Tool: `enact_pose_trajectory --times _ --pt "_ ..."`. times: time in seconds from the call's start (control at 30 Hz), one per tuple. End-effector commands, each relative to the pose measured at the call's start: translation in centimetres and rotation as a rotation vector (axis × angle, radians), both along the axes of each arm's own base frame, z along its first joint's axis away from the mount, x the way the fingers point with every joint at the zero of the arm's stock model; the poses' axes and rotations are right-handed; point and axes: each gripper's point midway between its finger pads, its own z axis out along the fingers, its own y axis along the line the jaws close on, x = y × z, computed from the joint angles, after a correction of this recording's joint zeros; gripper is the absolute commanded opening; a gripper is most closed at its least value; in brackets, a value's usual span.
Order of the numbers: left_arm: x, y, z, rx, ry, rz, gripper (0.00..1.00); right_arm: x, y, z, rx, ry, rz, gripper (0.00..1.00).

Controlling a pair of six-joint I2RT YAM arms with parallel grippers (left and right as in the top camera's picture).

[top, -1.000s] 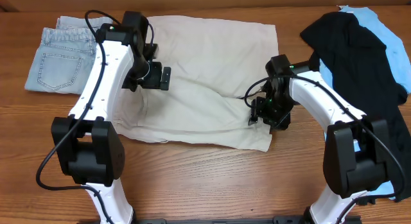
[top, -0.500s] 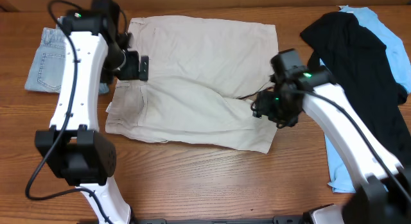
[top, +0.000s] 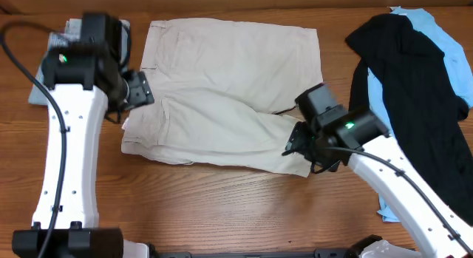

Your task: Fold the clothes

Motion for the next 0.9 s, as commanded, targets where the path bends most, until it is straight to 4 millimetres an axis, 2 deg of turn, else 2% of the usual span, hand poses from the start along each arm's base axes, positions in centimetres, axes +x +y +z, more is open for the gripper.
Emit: enact_pose_trajectory --times 0.0,0.1,0.17,0.33,0.4,0.57,0.87 --pt "-1.4 2.7 -4.3 0.008 0.029 0.271 0.77 -0.4 -0.3 -1.4 -0.020 0.009 -0.005 0.73" --pt "-1.4 4.2 -8.1 -0.030 0.020 0.406 0.73 -0.9 -0.1 -2.6 -0.008 0.036 -0.001 0.73" --pt "-1.2 4.4 -10.5 -0.087 0.005 0.432 0.68 -1.1 0.3 -3.3 0.016 0.045 0.003 0.74" --pt "-0.4 4.3 -14.8 -0.162 -0.043 0.449 0.56 -1.4 0.6 -4.9 0.037 0.053 0.007 0.74" --pt "-0.6 4.3 -16.0 -0.162 -0.049 0.451 0.54 -1.6 0.4 -5.4 0.032 0.061 0.007 0.74" --pt "-2.0 4.3 -18.4 -0.154 -0.031 0.504 0.54 -2.1 0.2 -6.0 0.024 0.082 0.006 0.74" --pt "-3.8 4.2 -21.9 -0.144 -0.004 0.515 0.53 -0.9 0.7 -6.7 0.031 0.052 0.006 0.74"
